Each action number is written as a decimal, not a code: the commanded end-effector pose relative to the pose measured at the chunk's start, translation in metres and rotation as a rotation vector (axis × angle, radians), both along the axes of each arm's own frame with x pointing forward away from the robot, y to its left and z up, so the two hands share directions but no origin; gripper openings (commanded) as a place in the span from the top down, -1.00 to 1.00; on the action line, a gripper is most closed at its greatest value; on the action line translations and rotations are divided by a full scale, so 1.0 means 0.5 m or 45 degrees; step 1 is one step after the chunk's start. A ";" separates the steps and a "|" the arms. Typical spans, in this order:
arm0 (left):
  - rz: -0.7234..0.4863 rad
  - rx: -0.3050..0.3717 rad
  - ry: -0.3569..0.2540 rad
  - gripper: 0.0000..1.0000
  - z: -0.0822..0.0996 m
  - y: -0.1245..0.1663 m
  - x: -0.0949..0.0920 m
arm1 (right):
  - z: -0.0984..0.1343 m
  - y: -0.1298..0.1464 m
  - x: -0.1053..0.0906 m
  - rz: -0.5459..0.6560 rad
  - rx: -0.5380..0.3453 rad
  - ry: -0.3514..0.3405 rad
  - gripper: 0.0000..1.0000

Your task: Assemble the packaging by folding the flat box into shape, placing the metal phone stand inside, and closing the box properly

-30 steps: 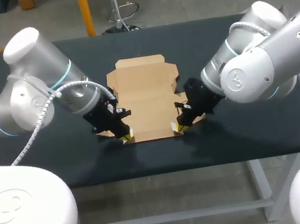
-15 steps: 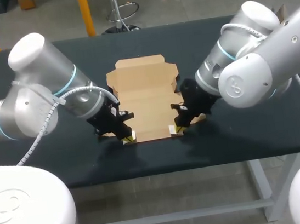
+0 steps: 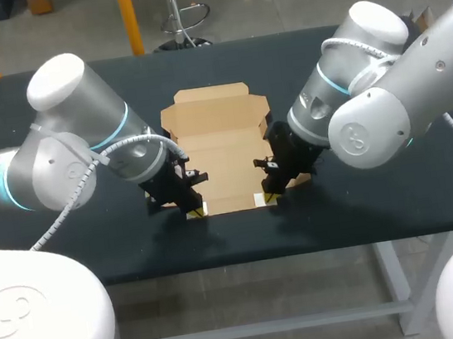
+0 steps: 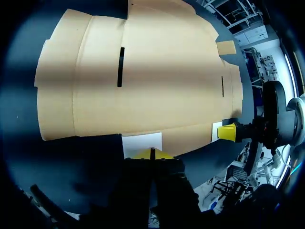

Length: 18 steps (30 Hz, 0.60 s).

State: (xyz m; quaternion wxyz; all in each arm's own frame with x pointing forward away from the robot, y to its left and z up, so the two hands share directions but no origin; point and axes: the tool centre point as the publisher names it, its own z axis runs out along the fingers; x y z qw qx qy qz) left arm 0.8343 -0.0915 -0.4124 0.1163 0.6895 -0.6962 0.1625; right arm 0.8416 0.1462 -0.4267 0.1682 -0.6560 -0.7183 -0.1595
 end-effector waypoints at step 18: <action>0.046 -0.028 0.020 0.44 0.112 0.020 0.006 | 0.111 -0.071 0.014 0.030 0.334 -0.070 1.00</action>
